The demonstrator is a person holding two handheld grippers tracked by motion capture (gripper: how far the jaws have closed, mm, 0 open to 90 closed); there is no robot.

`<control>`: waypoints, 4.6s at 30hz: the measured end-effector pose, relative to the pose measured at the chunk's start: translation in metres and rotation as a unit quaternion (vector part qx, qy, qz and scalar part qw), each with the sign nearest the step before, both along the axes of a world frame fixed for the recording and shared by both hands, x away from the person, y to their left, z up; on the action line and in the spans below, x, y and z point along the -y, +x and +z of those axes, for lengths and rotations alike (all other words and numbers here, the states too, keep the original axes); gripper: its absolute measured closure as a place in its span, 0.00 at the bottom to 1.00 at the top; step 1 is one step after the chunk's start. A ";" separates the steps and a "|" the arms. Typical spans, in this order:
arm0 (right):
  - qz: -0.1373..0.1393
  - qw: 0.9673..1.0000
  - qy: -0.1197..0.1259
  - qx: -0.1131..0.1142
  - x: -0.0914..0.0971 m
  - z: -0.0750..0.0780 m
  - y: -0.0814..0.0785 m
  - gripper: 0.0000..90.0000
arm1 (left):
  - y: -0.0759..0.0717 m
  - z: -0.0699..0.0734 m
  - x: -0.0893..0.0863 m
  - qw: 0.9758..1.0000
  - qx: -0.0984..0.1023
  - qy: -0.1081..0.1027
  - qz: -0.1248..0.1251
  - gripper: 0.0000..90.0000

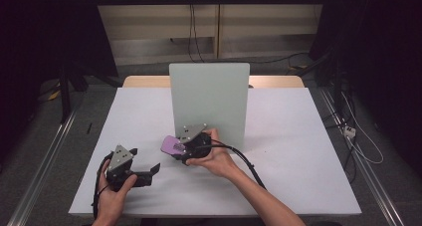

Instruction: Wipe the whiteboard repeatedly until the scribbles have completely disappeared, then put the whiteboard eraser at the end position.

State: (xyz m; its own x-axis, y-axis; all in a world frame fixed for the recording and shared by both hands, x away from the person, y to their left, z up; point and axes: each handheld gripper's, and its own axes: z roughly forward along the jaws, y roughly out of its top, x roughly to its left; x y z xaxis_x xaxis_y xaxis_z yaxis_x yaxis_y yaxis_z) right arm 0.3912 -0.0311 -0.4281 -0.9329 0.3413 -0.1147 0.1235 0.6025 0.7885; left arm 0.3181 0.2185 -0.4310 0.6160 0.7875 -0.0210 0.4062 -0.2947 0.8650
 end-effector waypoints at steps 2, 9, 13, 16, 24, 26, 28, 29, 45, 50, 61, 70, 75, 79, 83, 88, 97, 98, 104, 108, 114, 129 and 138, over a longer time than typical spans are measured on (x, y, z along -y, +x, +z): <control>0.003 1.000 -0.006 -0.003 0.000 -0.001 0.000 0.46 | 0.000 0.000 0.000 1.000 0.000 -0.001 0.000 0.05; -0.007 1.000 -0.018 -0.007 0.018 -0.001 -0.004 0.46 | -0.001 0.000 -0.001 1.000 0.002 -0.002 0.004 0.05; -0.029 1.000 -0.006 0.005 0.036 0.007 -0.007 0.46 | 0.000 0.000 0.000 1.000 0.000 -0.002 0.004 0.05; -0.045 0.999 0.006 0.016 0.048 0.017 -0.006 0.46 | 0.000 0.000 0.000 1.000 0.001 0.001 0.002 0.05; -0.074 0.997 0.013 0.032 0.078 0.027 -0.011 0.46 | -0.001 0.001 0.000 1.000 0.003 -0.002 0.003 0.05; -0.082 0.996 0.016 0.032 0.086 0.029 -0.012 0.46 | -0.001 0.001 -0.001 1.000 0.002 -0.002 0.005 0.05; -0.091 0.995 0.020 0.035 0.094 0.032 -0.013 0.46 | 0.000 0.000 0.000 1.000 0.002 -0.003 0.003 0.05; -0.095 0.995 0.021 0.037 0.098 0.033 -0.014 0.46 | 0.000 0.000 0.000 1.000 0.001 -0.001 0.003 0.05; -0.143 0.988 0.031 0.041 0.149 0.033 -0.025 0.46 | -0.001 0.000 0.001 1.000 0.001 0.000 0.003 0.05; -0.155 0.987 0.036 0.035 0.162 0.023 -0.032 0.46 | 0.000 -0.001 0.001 1.000 -0.001 -0.001 0.002 0.05; -0.126 0.991 0.039 0.019 0.153 0.006 -0.032 0.46 | 0.000 -0.002 0.002 1.000 -0.004 -0.002 0.000 0.05; -0.099 0.995 0.027 0.012 0.132 0.001 -0.028 0.46 | 0.003 -0.002 0.002 1.000 -0.006 -0.001 -0.002 0.05; -0.077 0.996 0.032 0.016 0.113 0.004 -0.025 0.46 | 0.003 -0.002 0.004 1.000 -0.005 0.001 -0.004 0.05; -0.066 0.998 0.017 0.017 0.103 0.000 -0.024 0.46 | 0.002 -0.002 0.003 1.000 -0.003 0.000 -0.001 0.05; -0.076 0.997 0.016 0.014 0.111 -0.001 -0.024 0.46 | 0.002 -0.001 0.002 1.000 -0.002 -0.002 0.000 0.05; -0.099 0.995 0.019 0.020 0.132 0.003 -0.028 0.46 | 0.002 -0.002 0.003 1.000 -0.003 0.001 -0.002 0.05; -0.145 0.989 0.036 0.022 0.162 0.010 -0.037 0.46 | 0.001 -0.001 0.005 1.000 -0.001 0.000 -0.005 0.05; -0.147 0.988 0.038 0.022 0.164 0.011 -0.037 0.46 | 0.001 -0.001 0.005 1.000 -0.001 0.000 -0.004 0.05; -0.142 0.989 0.048 0.011 0.166 0.017 -0.044 0.46 | 0.001 -0.001 0.004 1.000 -0.003 0.001 -0.003 0.05; -0.149 0.987 0.059 0.006 0.170 0.026 -0.046 0.46 | 0.000 -0.001 0.004 1.000 -0.002 0.000 -0.004 0.05; -0.181 0.981 0.073 0.000 0.189 0.043 -0.046 0.46 | 0.000 0.000 0.003 1.000 -0.001 0.000 -0.003 0.05; -0.145 0.987 0.039 -0.062 0.172 0.037 -0.045 0.46 | 0.001 -0.002 0.000 1.000 -0.006 -0.005 0.002 0.05; -0.110 0.989 0.017 -0.100 0.149 0.033 -0.047 0.46 | 0.000 -0.002 -0.002 1.000 -0.006 -0.005 0.005 0.05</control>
